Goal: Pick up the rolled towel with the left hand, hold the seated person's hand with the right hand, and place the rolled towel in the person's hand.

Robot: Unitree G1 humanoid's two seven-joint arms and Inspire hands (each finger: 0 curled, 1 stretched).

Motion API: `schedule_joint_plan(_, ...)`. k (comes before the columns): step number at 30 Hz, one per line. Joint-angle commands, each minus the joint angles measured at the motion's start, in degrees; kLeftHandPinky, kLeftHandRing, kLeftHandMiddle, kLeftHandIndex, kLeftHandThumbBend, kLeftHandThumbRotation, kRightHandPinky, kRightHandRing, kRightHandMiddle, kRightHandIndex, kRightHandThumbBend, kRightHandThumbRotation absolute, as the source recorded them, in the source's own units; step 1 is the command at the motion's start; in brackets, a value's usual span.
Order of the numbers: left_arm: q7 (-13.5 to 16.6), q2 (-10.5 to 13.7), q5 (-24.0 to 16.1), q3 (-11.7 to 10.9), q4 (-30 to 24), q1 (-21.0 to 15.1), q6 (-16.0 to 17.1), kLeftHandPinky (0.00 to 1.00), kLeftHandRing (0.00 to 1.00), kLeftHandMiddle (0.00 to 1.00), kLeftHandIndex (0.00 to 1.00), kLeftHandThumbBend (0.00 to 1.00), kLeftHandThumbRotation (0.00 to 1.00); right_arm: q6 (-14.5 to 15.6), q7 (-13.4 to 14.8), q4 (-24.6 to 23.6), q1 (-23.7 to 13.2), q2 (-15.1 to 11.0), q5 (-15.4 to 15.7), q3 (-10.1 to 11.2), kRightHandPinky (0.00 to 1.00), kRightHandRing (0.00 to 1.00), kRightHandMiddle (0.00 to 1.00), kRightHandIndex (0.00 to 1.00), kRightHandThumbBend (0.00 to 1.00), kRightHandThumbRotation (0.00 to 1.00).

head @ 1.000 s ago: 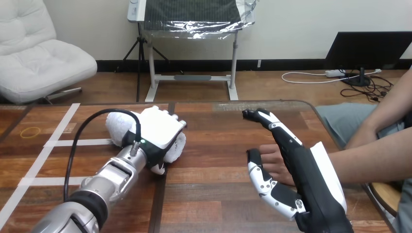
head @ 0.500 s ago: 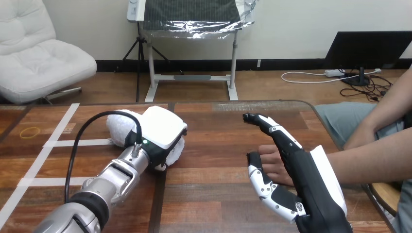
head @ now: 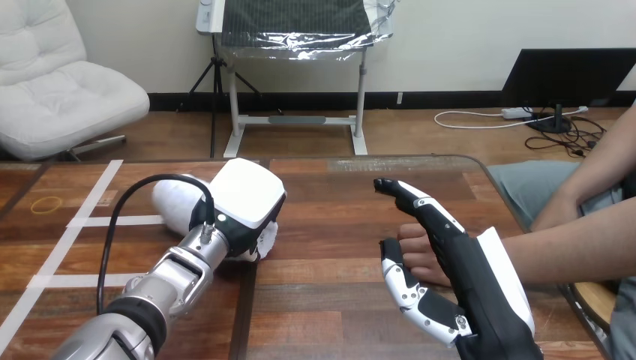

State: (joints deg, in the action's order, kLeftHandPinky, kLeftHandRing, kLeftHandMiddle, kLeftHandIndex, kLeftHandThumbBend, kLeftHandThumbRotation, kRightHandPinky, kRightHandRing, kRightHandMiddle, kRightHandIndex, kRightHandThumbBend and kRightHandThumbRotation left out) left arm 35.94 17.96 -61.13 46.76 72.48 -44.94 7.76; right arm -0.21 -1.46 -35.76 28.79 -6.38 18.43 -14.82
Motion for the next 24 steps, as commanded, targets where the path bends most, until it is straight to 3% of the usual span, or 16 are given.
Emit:
schedule_joint_plan(1,0.21,-0.03,0.01,0.73,1.45,-1.51,0.37,0.21,0.24,0.32,0.42,0.62,0.00,-1.00,0.00,-3.07,-1.86,0.26,-0.44,0.81,0.98,0.91,0.90,0.86,0.08,0.00)
schedule_joint_plan(11,-0.02,-0.06,0.52,0.38,1.13,-1.36,1.20,0.19,0.23,0.31,0.42,0.60,0.00,-0.71,0.12,-3.10,-1.90,0.19,-0.30,0.81,0.96,0.90,0.89,0.85,0.09,0.00)
schedule_joint_plan(14,1.37,-0.04,0.28,0.51,1.10,-1.18,1.13,0.19,0.23,0.31,0.42,0.60,0.00,-0.48,0.09,-3.14,-1.92,0.27,-0.39,0.83,0.96,0.90,0.89,0.85,0.08,0.00)
schedule_joint_plan(24,2.02,0.23,0.96,-0.15,0.88,-0.98,2.49,0.19,0.24,0.32,0.44,0.60,0.00,0.64,-0.15,-3.61,-1.94,0.56,-0.59,0.66,0.96,0.90,0.89,0.85,0.08,0.00)
